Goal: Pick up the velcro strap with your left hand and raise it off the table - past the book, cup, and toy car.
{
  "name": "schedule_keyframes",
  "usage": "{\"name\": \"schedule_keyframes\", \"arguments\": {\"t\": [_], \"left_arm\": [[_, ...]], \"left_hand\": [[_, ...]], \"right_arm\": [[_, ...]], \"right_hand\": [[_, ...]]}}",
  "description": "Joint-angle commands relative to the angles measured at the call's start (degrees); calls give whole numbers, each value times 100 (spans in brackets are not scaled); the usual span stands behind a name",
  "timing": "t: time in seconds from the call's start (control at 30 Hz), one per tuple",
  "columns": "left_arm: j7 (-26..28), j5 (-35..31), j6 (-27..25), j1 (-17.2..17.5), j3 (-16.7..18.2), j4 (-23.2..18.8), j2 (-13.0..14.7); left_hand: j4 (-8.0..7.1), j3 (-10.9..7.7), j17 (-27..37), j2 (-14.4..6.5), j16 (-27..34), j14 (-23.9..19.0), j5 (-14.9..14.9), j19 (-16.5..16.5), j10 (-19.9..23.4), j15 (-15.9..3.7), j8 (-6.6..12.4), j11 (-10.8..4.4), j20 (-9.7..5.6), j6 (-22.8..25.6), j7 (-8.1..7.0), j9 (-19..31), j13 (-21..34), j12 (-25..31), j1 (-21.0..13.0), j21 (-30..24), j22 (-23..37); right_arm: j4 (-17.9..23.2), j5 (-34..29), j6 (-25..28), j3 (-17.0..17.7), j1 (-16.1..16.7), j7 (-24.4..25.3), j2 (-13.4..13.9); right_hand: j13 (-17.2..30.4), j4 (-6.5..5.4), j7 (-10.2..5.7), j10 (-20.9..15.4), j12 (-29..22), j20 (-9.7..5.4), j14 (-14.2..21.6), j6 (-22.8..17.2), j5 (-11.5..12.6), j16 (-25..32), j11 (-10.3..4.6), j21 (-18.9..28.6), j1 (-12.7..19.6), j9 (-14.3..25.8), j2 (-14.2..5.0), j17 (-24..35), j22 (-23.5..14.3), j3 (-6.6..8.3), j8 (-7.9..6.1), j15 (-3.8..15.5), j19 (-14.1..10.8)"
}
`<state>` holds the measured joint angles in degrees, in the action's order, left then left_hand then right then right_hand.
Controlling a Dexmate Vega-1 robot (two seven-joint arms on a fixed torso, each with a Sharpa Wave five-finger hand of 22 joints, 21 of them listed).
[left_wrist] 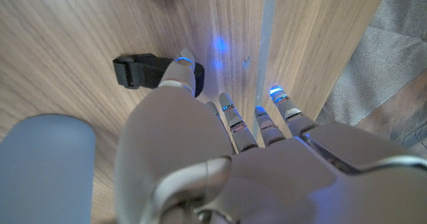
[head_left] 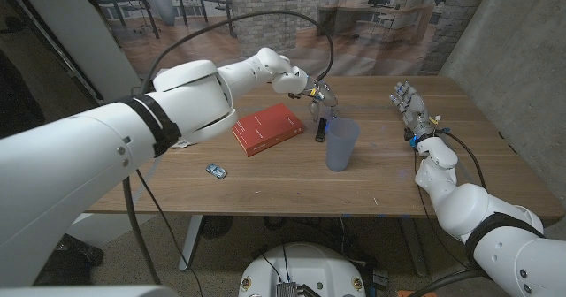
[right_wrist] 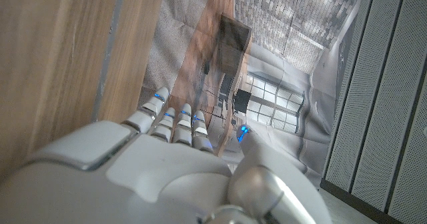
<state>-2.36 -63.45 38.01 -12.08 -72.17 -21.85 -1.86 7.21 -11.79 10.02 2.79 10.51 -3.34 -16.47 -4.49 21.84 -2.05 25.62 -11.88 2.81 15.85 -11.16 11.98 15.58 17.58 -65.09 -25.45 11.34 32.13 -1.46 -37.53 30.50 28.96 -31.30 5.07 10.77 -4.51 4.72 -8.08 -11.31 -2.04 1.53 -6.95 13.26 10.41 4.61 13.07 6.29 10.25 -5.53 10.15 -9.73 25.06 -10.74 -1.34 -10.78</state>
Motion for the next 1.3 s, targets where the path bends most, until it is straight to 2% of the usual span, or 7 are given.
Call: {"name": "schedule_keyframes", "arguments": {"t": [0.03,0.27,0.37,0.7,0.93,1.07,1.3], "left_arm": [[-445,887,38,-24,-305,-196,52],[-410,959,22,-51,-481,-216,54],[-364,947,-31,-44,-528,-224,69],[-77,828,-36,-35,-588,-182,103],[118,884,-16,14,-503,-138,162],[259,879,-47,14,-508,-154,201],[546,839,-73,-13,-505,-18,174]], "left_hand": [[12,40,7,27,-6,42,6,-24,-21,-307,9,-12,13,-34,-38,9,30,-2,24,10,13],[77,101,-1,-108,74,-303,-51,-163,700,-565,380,-36,-126,718,-81,3,0,226,-233,-27,18],[83,193,-1,-205,127,-784,-21,-256,1700,-871,758,-57,-181,1510,61,5,6,509,-386,-49,13],[125,195,52,-438,256,-1512,108,-383,2779,-1002,1195,-46,-270,2484,189,-2,110,754,-723,-89,6],[160,203,217,-725,600,-2570,364,-574,3832,-1130,1853,-14,-392,3702,506,37,547,1199,-1047,-188,12],[159,188,371,-767,848,-2986,470,-631,3962,-1146,1917,43,-450,4310,498,-152,648,1207,-1146,-259,37],[172,152,457,-801,988,-3207,523,-679,4089,-1154,1895,71,-518,4658,456,-219,695,1191,-1232,-311,41]], "right_arm": [[-101,-51,-119,60,-61,118,13],[-266,-60,-264,101,-129,153,44],[-232,-72,-282,108,-112,190,39],[76,-120,-205,33,22,317,-16],[275,-98,-136,-32,110,368,-57],[359,-82,-85,-71,144,385,-75],[419,-72,-67,-135,165,426,-87]], "right_hand": [[14,9,10,11,19,-53,39,-3,-18,31,20,-12,-51,23,-22,12,-32,14,0,-28,27],[14,0,15,-14,8,-47,82,-7,-35,48,16,-20,-75,23,-3,16,-32,-5,-4,-52,22],[15,0,26,-19,6,-37,96,-16,-41,53,22,-23,-83,24,10,17,-32,-14,-9,-54,19],[15,5,25,-20,7,-40,131,-20,-52,59,25,-30,-93,24,35,15,-32,-31,-11,-67,6],[15,12,22,-21,7,-43,150,-41,-53,61,28,-34,-91,24,41,13,-32,-34,-20,-55,-1],[15,14,22,-21,7,-46,157,-46,-53,62,27,-37,-91,24,44,13,-31,-35,-22,-51,0],[16,15,25,-20,8,-62,171,-57,-54,63,25,-43,-96,25,47,13,-31,-40,-26,-35,-5]]}}
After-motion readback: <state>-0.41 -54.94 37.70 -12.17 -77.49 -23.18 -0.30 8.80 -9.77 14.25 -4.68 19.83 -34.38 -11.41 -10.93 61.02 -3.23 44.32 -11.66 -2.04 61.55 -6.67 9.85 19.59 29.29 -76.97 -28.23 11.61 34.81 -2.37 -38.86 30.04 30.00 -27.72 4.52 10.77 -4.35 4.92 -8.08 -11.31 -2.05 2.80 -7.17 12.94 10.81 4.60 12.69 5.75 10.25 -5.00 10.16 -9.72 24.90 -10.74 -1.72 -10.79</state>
